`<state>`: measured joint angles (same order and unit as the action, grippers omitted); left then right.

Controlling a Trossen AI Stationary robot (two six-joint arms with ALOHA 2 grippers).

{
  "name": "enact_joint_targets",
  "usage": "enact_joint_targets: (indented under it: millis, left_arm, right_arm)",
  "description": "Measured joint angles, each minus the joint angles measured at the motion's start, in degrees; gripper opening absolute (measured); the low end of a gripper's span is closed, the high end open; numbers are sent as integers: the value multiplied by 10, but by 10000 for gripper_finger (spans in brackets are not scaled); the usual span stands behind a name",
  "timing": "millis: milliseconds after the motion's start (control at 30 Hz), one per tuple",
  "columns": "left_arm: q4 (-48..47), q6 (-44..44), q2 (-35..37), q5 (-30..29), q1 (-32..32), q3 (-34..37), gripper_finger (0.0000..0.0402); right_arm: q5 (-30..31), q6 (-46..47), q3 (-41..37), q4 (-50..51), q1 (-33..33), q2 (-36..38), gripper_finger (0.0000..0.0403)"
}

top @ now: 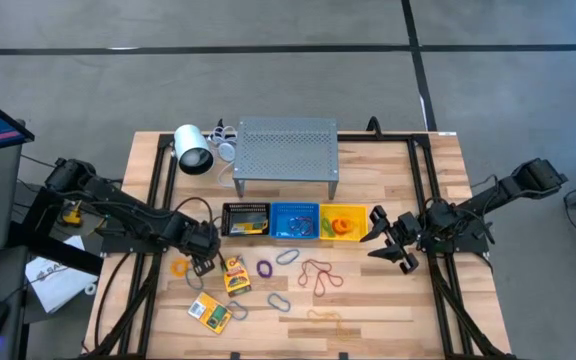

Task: Pick & Place Office Desk Supplies
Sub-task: Put the orange spiral keychain into the yellow bin

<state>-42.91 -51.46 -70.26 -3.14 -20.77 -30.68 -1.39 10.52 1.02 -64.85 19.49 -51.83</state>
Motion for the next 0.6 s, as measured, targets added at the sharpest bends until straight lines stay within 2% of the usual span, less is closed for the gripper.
enact_joint_targets:
  millis: [600]
  left_arm:
    - [77,-1,-14,-13,-20,14,185]
  right_arm:
    - [0,0,0,3,0,0,180]
